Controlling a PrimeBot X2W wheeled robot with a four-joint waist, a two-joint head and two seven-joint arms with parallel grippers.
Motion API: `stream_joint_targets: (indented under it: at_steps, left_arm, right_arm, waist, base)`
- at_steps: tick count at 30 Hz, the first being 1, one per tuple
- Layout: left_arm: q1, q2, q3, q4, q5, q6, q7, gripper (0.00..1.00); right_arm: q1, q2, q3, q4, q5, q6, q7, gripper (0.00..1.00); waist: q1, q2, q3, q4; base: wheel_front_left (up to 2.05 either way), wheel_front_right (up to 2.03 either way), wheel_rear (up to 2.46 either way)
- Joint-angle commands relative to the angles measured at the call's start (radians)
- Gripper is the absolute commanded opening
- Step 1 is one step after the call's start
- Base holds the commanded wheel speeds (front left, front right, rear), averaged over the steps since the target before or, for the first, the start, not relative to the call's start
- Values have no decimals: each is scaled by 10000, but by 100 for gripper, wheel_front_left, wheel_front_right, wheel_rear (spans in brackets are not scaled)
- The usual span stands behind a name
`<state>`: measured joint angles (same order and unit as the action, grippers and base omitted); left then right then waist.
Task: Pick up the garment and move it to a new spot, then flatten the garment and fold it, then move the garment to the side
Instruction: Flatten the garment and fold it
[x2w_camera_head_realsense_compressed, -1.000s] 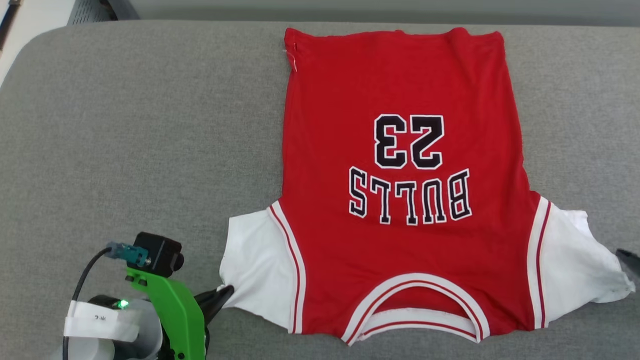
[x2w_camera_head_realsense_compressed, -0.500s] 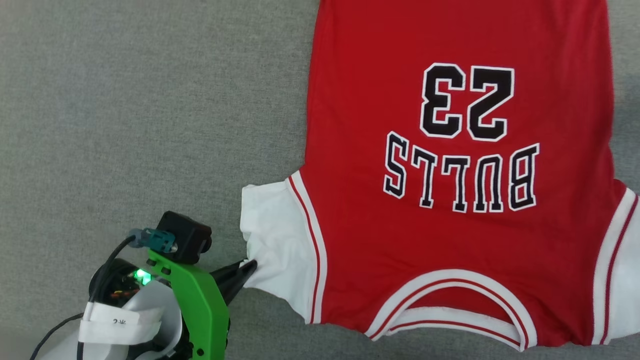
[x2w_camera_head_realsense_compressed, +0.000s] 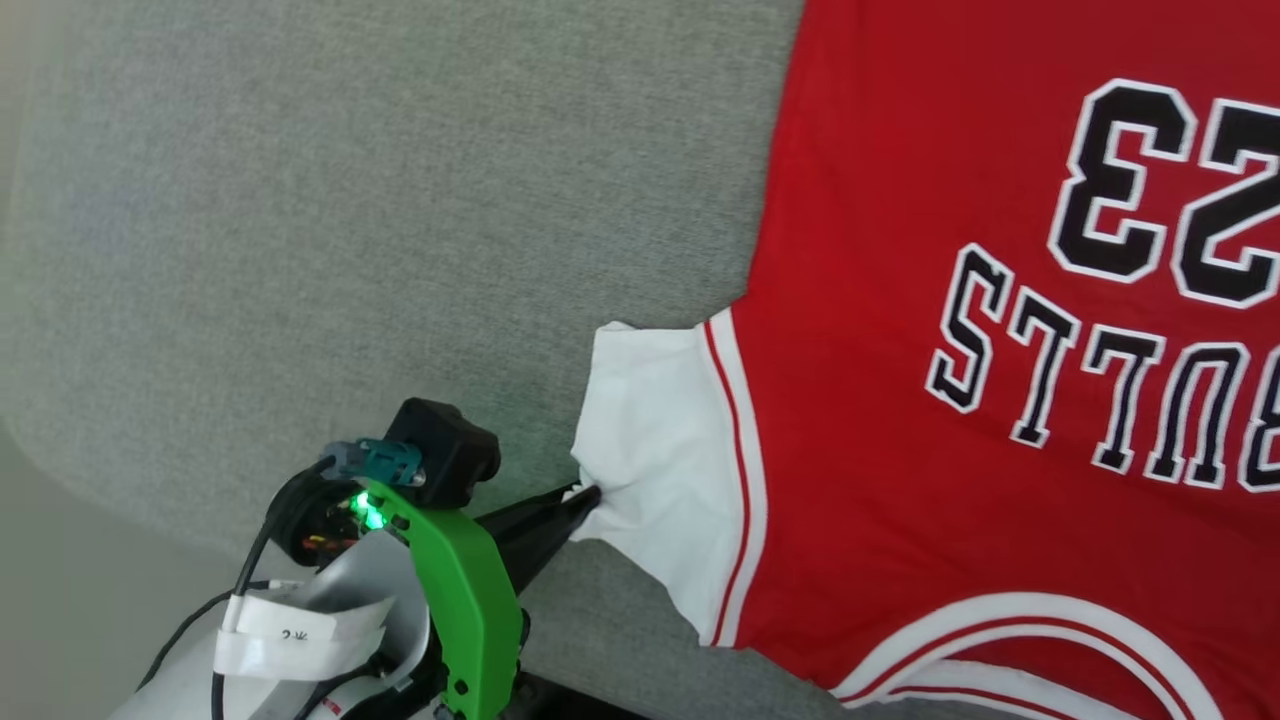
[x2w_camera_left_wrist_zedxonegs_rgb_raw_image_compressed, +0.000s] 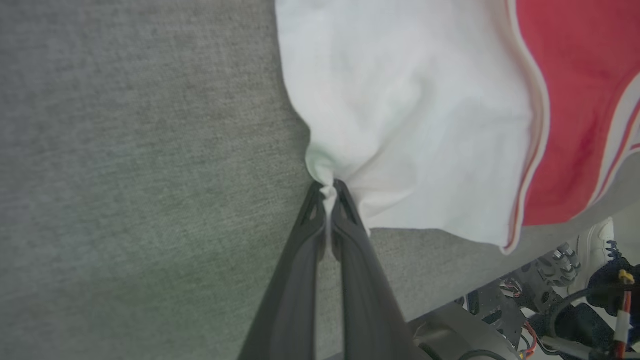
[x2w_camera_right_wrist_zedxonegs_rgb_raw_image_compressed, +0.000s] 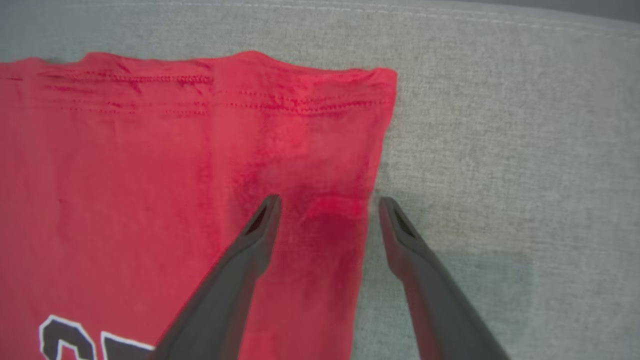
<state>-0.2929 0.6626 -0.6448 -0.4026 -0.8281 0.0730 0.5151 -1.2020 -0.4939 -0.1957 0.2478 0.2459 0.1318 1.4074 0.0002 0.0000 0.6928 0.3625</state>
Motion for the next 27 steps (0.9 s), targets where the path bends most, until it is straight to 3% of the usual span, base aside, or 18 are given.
stream_joint_targets:
  at_steps: [1,10,11,12,27]
  left_arm:
    - [-178,-84,-74,171,115,-75,-21,0]
    - [-359,-414,-261,739,145,-329,-265,0]
    - [-370,-437,-266,773,135,-341,-280,0]
    - [-386,-461,-269,813,123,-355,-298,0]
    - [-428,-369,-133,993,77,-247,-360,0]
  right_arm:
    - [-192,-97,25,165,-148,-11,-88,100]
    - [29,-328,602,886,-53,-11,-251,100]
    - [97,-341,648,914,6,-11,-238,69]
    - [178,-373,708,940,62,-11,-234,0]
    - [1053,-848,1104,994,649,-11,-569,0]
  waist:
    - [-2,0,582,628]
    - [-2,0,733,834]
    - [-2,0,728,836]
    - [-2,0,717,839]
    - [-2,0,14,324]
  base:
    - [0,0,0]
    - [0,0,0]
    - [0,0,0]
    - [0,0,0]
    - [0,0,0]
